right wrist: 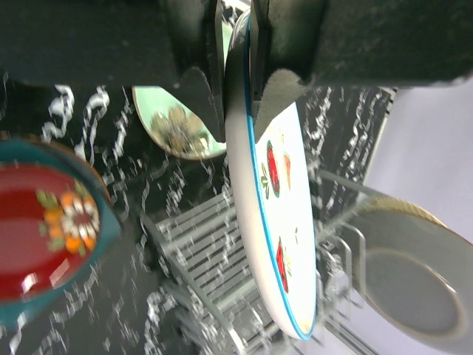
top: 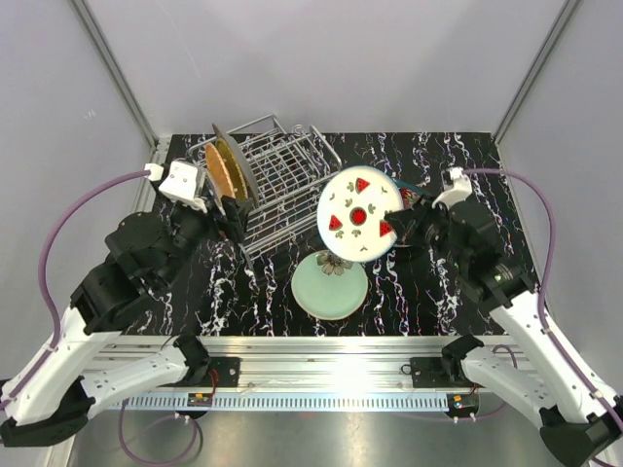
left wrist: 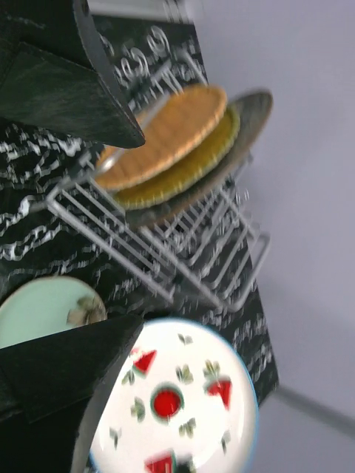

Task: Load the plates into the dish rack
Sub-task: Insert the plate into the dish rack, then grab a plate with the right arm

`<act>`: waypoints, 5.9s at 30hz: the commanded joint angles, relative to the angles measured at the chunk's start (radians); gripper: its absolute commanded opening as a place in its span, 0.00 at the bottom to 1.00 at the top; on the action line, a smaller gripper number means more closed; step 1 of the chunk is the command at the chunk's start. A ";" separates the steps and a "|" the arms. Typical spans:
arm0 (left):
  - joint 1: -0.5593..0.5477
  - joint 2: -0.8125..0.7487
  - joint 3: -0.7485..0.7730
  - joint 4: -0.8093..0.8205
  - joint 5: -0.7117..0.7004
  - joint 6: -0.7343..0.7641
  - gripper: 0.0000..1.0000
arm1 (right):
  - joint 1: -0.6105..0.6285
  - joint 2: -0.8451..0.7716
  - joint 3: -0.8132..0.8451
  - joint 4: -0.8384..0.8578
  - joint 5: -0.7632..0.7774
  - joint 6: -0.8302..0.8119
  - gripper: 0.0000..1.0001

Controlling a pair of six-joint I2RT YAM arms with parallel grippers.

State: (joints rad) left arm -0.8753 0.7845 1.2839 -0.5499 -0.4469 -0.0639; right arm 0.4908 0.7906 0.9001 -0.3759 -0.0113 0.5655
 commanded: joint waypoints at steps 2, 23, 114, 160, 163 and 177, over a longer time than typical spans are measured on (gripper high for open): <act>0.170 -0.016 -0.050 -0.010 -0.118 0.069 0.99 | 0.006 0.084 0.219 0.224 -0.021 -0.033 0.00; 0.372 -0.295 -0.495 0.117 -0.342 -0.062 0.99 | 0.267 0.605 0.784 0.167 0.321 -0.315 0.00; 0.378 -0.240 -0.523 0.117 -0.230 -0.088 0.99 | 0.626 1.121 0.951 0.503 0.933 -0.736 0.39; 0.383 -0.271 -0.529 0.116 -0.230 -0.073 0.99 | 0.195 0.038 -0.291 0.206 0.289 0.181 0.64; 0.384 -0.274 -0.531 0.116 -0.233 -0.073 0.99 | 0.166 -0.013 -0.444 0.190 0.187 0.289 0.64; 0.384 -0.283 -0.535 0.116 -0.231 -0.068 0.99 | 0.152 -0.240 -0.857 0.443 -0.024 0.546 0.72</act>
State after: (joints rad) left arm -0.4953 0.5095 0.7540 -0.4805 -0.6785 -0.1360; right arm 0.6476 0.5961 0.0887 -0.0826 0.0246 1.0130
